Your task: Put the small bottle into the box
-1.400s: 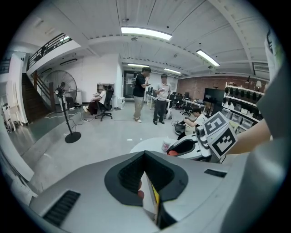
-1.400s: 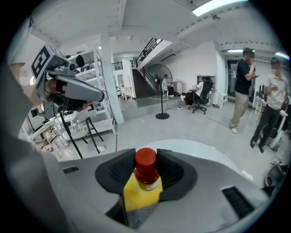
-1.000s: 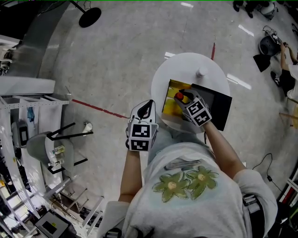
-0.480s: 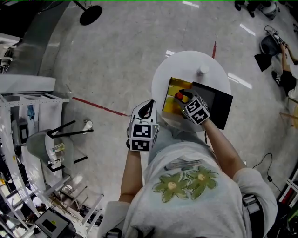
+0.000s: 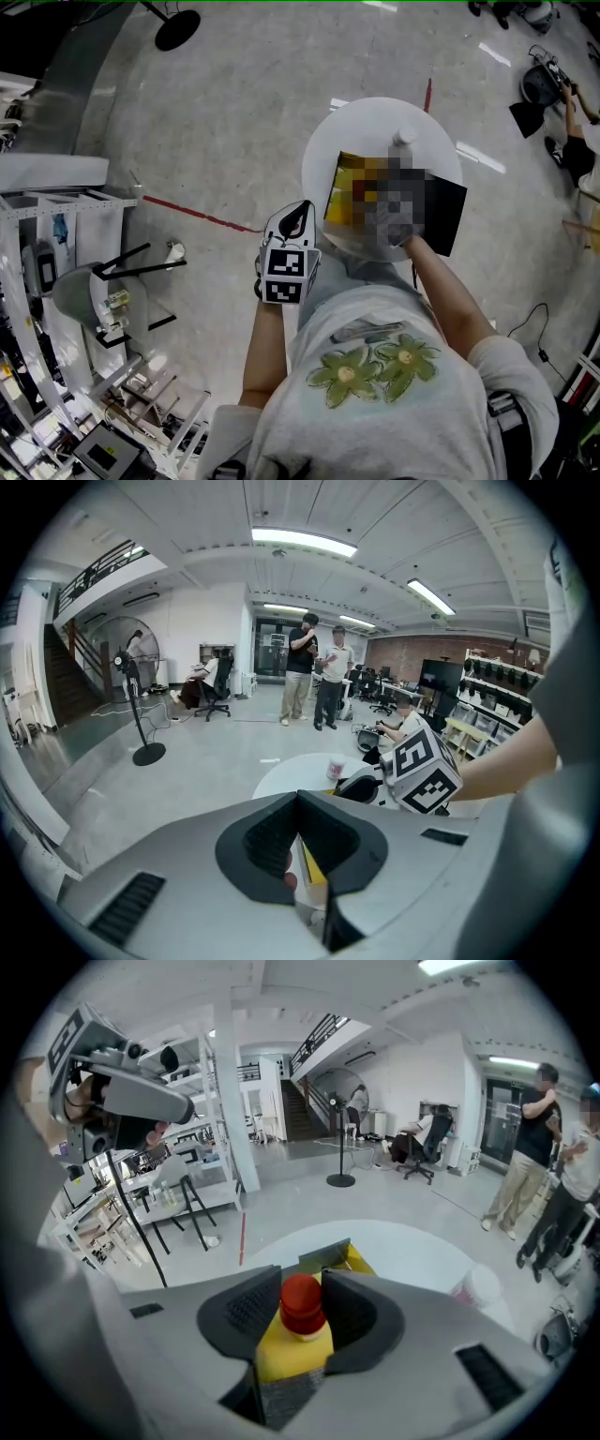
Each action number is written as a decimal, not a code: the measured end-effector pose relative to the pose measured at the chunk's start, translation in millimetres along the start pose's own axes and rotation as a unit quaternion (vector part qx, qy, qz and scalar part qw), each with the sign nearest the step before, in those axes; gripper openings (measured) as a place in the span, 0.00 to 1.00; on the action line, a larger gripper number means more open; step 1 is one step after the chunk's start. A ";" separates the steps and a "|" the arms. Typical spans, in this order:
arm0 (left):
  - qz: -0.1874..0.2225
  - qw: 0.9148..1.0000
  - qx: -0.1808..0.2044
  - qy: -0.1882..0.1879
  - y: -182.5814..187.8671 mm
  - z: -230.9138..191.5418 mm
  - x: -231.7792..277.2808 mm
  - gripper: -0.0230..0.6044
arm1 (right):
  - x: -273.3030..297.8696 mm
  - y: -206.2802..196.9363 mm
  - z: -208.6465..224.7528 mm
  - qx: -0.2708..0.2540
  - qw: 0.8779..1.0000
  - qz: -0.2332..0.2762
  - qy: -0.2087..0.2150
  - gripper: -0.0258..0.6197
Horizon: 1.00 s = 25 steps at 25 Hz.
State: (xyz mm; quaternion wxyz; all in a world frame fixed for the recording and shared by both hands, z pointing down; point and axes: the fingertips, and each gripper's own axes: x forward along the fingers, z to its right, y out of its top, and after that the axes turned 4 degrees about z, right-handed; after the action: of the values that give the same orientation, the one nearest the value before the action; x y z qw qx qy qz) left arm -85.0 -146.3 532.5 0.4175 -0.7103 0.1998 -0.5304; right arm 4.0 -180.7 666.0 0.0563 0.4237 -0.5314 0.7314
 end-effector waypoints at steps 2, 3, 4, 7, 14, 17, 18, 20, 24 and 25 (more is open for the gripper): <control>0.001 1.000 0.001 0.000 0.3 0.9 0.6 0.04 | 0.0 1.2 1.0 -0.004 1.000 -0.001 0.001 0.26; 0.002 1.000 0.003 0.000 0.8 0.9 0.8 0.04 | 0.0 1.3 1.0 -0.006 1.000 -0.003 0.002 0.26; 0.003 1.000 0.003 0.001 0.9 1.2 0.8 0.04 | -0.2 0.8 0.8 -0.006 1.000 -0.006 0.004 0.26; 0.001 1.000 0.002 -0.001 0.6 3.8 -0.9 0.04 | -1.7 -1.6 0.0 -0.005 1.000 -0.009 0.005 0.26; 0.009 1.000 0.008 0.001 5.2 2.7 -6.3 0.04 | -36.8 33.1 10.5 0.040 0.997 0.063 -0.027 0.05; 0.013 1.000 0.009 0.001 8.0 1.7 -9.0 0.04 | -56.2 55.1 16.8 0.047 0.993 0.099 -0.043 0.05; 0.015 1.000 0.010 0.001 10.1 2.0 -9.7 0.04 | -62.9 61.3 18.2 0.042 0.992 0.107 -0.049 0.05; 0.024 1.000 0.014 0.002 16.4 3.5 -11.2 0.04 | -76.7 73.9 19.4 0.027 0.990 0.123 -0.061 0.05; 0.050 0.999 0.017 -0.005 31.9 12.6 -15.4 0.04 | -105.9 97.2 11.9 0.014 0.984 0.166 -0.070 0.04; 0.056 0.998 0.018 -0.007 35.3 15.5 -16.3 0.04 | -113.3 102.4 9.4 0.014 0.982 0.176 -0.070 0.04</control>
State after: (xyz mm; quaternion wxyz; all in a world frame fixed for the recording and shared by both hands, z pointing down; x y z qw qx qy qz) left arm -71.0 -148.7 493.1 0.4608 -0.6938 0.2263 -0.5050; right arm 26.7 -190.7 515.0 -0.1167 0.3747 -0.5904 0.7053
